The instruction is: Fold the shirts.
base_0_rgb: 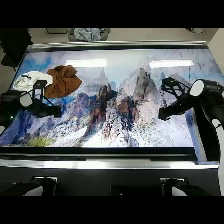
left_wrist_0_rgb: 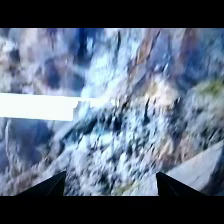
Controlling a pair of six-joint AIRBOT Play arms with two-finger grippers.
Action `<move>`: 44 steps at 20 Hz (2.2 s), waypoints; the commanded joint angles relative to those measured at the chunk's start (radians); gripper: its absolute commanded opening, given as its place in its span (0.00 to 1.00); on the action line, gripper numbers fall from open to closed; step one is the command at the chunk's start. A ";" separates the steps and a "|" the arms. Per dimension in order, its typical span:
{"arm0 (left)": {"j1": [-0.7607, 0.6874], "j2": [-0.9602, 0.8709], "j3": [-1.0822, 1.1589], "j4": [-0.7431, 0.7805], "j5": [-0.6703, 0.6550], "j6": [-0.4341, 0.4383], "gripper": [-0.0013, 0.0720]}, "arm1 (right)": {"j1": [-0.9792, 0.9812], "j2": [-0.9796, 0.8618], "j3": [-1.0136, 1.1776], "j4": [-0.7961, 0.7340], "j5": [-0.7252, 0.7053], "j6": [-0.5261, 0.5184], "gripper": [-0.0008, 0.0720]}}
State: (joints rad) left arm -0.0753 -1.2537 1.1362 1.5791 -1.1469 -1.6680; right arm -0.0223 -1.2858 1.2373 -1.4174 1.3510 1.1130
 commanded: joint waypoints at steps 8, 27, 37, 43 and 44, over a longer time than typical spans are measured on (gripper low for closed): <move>0.256 -0.779 0.970 -0.292 -0.170 -0.113 1.00 | 0.001 0.000 0.000 0.080 -0.148 0.011 0.84; 0.229 -0.903 0.861 -0.491 0.286 -0.091 0.06 | 0.001 0.000 0.000 0.229 -0.214 0.010 0.84; 0.142 -0.304 0.894 -0.669 0.223 0.371 0.05 | 0.001 0.150 0.131 0.165 -0.361 -0.097 0.84; -0.004 0.040 0.890 -0.668 0.191 0.314 0.05 | 0.001 0.417 0.162 0.039 -0.271 -0.097 0.84; -0.032 0.070 0.873 -0.668 0.185 0.312 0.05 | 0.001 0.455 0.162 0.023 -0.239 -0.096 0.84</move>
State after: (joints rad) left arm -0.0399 -1.3079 2.0239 0.9100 -0.9379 -1.3476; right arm -0.0223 -0.9417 1.3888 -1.3293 1.0496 1.0203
